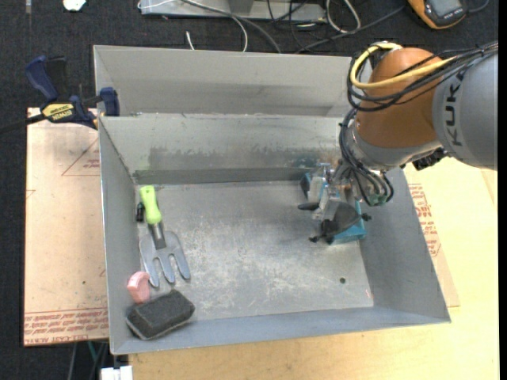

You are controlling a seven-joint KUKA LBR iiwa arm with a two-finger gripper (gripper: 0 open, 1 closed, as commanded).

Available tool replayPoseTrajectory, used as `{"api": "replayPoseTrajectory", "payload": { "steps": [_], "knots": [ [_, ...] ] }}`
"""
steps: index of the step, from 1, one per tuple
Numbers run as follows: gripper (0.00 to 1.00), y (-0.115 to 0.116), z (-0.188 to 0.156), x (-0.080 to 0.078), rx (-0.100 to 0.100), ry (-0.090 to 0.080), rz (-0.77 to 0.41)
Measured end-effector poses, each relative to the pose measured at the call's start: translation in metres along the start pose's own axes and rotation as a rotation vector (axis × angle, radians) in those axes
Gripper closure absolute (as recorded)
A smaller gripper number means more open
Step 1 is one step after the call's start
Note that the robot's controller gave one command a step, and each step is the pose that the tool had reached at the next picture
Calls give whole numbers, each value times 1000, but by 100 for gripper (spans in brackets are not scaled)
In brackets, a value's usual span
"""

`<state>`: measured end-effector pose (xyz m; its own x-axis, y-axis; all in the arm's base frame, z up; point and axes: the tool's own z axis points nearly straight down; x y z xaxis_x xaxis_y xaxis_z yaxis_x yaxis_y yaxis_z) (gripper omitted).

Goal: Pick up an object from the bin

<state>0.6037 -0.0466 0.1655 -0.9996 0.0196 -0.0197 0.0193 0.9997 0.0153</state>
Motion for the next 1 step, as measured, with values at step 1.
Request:
{"api": "replayPoseTrajectory", "payload": {
  "steps": [1],
  "knots": [
    [100,-15,-60,4,1,-3,-14]
  ]
}}
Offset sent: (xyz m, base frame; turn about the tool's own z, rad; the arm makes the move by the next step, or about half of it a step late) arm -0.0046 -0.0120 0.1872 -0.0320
